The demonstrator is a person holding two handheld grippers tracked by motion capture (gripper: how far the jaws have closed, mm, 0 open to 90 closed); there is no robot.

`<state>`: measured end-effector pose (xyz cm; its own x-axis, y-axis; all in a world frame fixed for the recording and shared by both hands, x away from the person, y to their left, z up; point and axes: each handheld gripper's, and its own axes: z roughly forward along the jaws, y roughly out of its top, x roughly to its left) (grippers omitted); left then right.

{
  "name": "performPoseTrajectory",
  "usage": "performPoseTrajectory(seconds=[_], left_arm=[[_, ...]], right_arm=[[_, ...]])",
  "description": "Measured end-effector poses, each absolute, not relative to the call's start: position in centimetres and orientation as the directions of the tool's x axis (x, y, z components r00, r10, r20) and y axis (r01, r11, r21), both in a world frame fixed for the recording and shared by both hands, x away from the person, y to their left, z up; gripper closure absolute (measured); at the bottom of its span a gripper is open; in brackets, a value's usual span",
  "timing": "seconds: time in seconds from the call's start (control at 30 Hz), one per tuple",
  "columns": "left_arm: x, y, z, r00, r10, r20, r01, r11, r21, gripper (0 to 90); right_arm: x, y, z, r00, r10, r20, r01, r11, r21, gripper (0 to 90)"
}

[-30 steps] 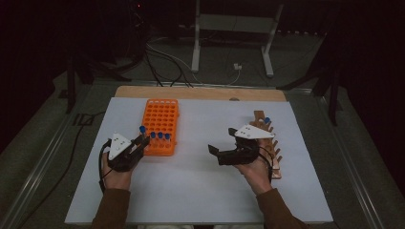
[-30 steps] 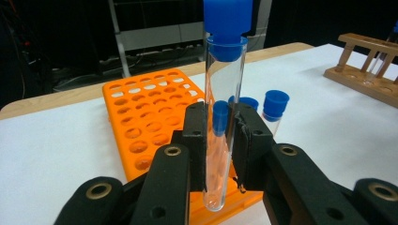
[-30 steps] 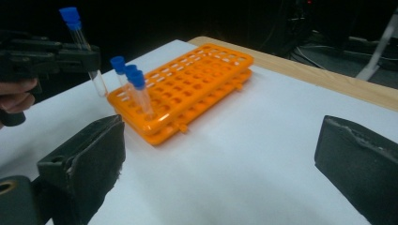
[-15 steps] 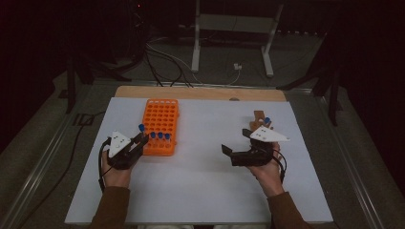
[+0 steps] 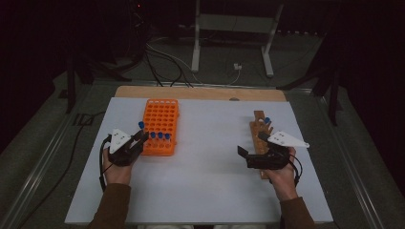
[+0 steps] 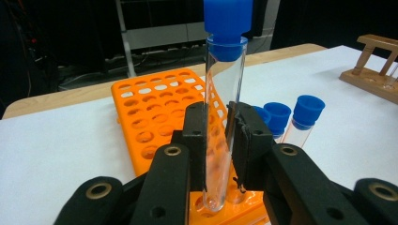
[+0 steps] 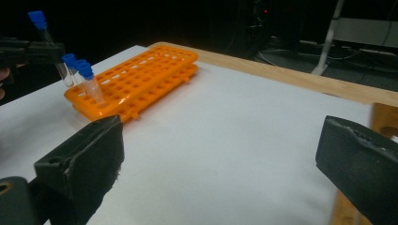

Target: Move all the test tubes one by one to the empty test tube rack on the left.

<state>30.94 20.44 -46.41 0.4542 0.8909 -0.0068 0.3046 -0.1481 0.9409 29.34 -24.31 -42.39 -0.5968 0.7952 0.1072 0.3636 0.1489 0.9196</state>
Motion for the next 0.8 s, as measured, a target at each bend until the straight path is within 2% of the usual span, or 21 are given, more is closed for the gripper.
performPoseTrajectory(seconds=[0.4,0.8], left_arm=[[31.7,20.2,-47.3,0.456,0.89,0.006,0.327,-0.174,0.929,77.8],[32.0,20.0,-48.2,0.457,0.889,0.004,0.349,-0.183,0.919,77.8]], right_arm=[[28.4,-26.4,-42.6,-0.57,0.815,0.106,0.362,0.133,0.923,1.5],[28.2,-26.9,-42.7,-0.567,0.817,0.106,0.36,0.13,0.924,1.6]])
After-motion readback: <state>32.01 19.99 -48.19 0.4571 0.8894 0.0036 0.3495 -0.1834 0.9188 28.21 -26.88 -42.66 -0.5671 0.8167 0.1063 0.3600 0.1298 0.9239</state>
